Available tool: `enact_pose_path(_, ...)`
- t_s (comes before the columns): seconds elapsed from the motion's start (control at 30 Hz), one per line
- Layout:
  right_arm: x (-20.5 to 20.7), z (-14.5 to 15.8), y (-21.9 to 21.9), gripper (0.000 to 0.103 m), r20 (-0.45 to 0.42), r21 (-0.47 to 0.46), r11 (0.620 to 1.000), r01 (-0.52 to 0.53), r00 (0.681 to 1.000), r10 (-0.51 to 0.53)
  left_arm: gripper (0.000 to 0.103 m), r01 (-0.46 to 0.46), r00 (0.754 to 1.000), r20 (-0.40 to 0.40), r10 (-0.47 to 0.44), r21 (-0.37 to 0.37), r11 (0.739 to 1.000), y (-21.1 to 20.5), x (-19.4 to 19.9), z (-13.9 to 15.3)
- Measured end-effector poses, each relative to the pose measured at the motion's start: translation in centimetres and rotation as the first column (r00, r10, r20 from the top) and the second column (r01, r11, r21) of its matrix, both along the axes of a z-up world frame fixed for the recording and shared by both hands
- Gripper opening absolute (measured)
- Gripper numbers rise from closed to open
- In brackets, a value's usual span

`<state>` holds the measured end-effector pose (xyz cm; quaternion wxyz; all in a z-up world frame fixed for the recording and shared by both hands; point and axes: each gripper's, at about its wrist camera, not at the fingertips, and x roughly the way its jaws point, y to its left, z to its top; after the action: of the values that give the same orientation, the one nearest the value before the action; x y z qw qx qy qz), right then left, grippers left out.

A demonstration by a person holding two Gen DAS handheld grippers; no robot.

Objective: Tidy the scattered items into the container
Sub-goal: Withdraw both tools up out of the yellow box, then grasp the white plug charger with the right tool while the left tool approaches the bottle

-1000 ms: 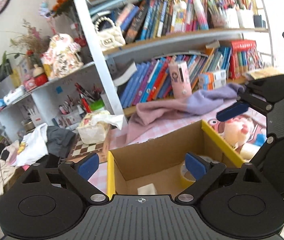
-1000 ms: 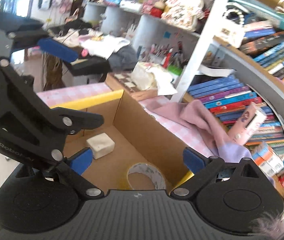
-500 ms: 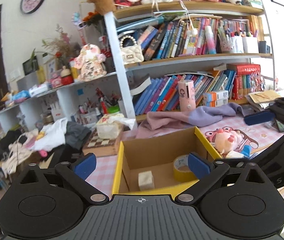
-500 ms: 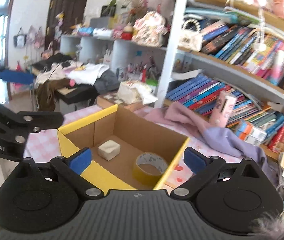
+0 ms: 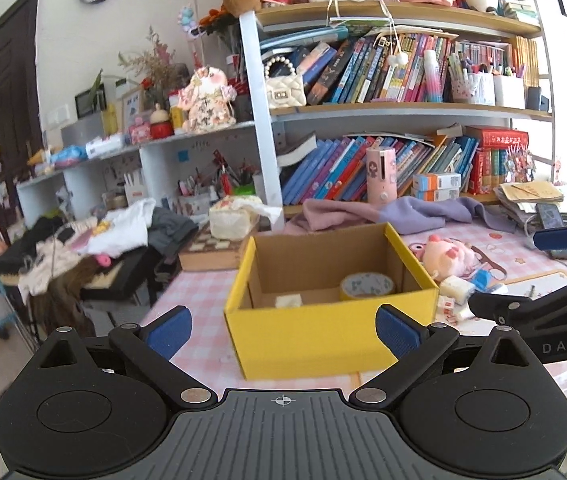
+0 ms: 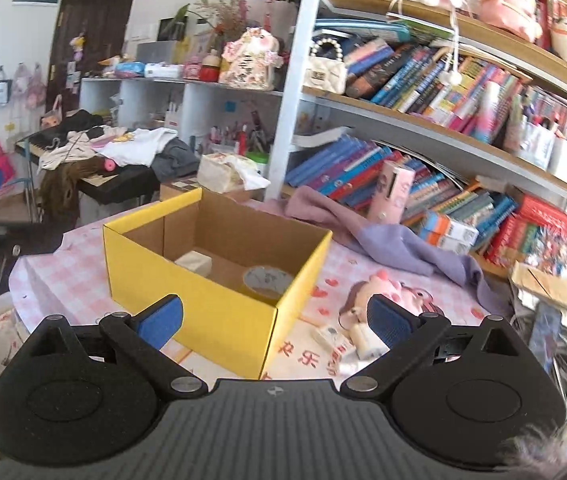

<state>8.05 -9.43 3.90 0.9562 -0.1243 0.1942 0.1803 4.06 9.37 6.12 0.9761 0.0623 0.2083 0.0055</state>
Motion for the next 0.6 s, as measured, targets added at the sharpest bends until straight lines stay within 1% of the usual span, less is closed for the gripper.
enact_pose_path(0.13,-1.4,-0.4,-0.5,0.099,0.013,0.0,0.999,0.05,0.999,-0.05,0.1,-0.009,1.0,-0.015,0.009,-0.035,0.999,-0.4,-0.7,-0.8)
enact_pose_path(0.27,-2.5,-1.4,-1.0,0.097,0.014,-0.041,0.99,0.132,0.991,-0.131,0.1,-0.034,0.999,-0.035,0.031,-0.07,0.997,-0.8,-1.7,-2.1)
enact_pose_path(0.33,-2.8,-1.9,-1.4,0.096,0.002,-0.05,0.987,0.156,0.988,-0.156,0.1,-0.045,0.998,-0.054,0.042,-0.068,0.997,-1.0,-1.9,-2.7)
enact_pose_path(0.43,-3.4,-2.4,-2.2,0.091,-0.015,-0.036,0.982,0.186,0.982,-0.187,0.1,-0.054,0.995,-0.084,0.048,-0.072,0.996,-1.1,-1.8,-3.5)
enact_pose_path(0.53,-3.6,-2.9,-3.0,0.09,-0.041,-0.024,0.977,0.212,0.976,-0.212,0.1,-0.042,0.995,-0.099,0.035,-0.069,0.997,-1.5,-1.8,-4.1)
enact_pose_path(0.6,-3.7,-3.2,-3.4,0.09,-0.06,-0.022,0.976,0.219,0.974,-0.22,0.1,-0.018,0.995,-0.104,0.011,-0.063,0.998,-2.1,-1.7,-4.5)
